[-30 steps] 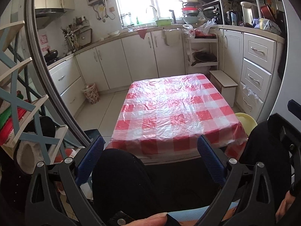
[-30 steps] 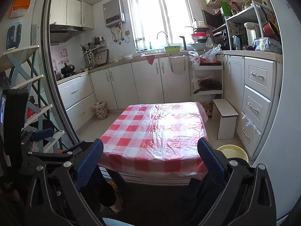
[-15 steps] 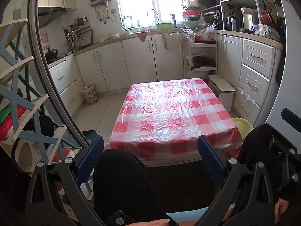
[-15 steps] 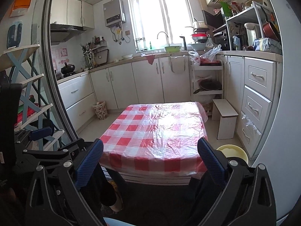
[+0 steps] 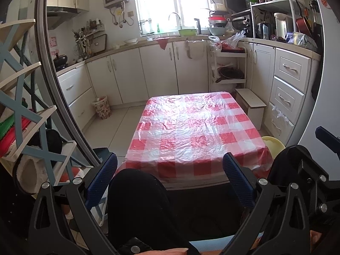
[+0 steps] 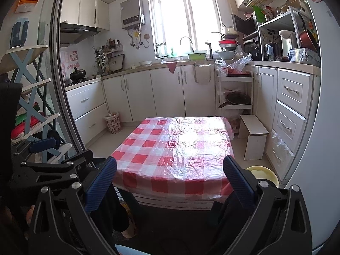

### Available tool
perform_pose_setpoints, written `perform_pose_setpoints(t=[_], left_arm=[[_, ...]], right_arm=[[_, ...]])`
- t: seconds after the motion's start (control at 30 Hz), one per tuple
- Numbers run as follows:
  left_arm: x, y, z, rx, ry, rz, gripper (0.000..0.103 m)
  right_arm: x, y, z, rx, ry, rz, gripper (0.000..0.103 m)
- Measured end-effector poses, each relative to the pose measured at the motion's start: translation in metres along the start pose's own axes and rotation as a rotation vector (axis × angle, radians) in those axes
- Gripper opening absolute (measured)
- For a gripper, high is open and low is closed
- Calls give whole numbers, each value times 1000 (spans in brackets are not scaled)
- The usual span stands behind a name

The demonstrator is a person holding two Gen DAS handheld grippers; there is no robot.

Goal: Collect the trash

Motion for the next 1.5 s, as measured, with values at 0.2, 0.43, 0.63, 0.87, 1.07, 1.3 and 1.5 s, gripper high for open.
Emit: perform_pose_setpoints(t=[0.2, 0.43, 0.63, 0.87, 1.07, 1.3, 1.5], left_arm=[[-3, -1, -1, 2, -15, -6, 95], [-7, -1, -3, -11, -34, -8, 95], [-11, -1, -4, -4, -45, -10, 95], [-12, -1, -4, -2, -46, -9, 95], [-17, -1, -6, 2, -58, -6, 95], [-26, 1, -9, -3, -73, 3, 95], [-25, 4, -11, 2, -59, 2, 95]], right_arm=[[-1, 1, 0, -2, -2, -2, 96], [-1, 0, 0, 3, -10, -3, 96], [-4, 2, -1, -2, -19, 0, 96], [-11, 5, -3, -12, -36, 6, 96], [-18, 8, -4, -18, -51, 12, 96], [-25, 12, -7, -29, -62, 21, 96], [-27, 15, -10, -38, -64, 26, 96]])
Point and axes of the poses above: each gripper's, at about its wrist camera, not at the fingertips, and y roughly the way its jaws point, x to its right, z to its top, the point moved 5 cm from there along y, roughly the way its jaws point, and after that the axes turned 14 degrees about x, right-handed, at the moved point
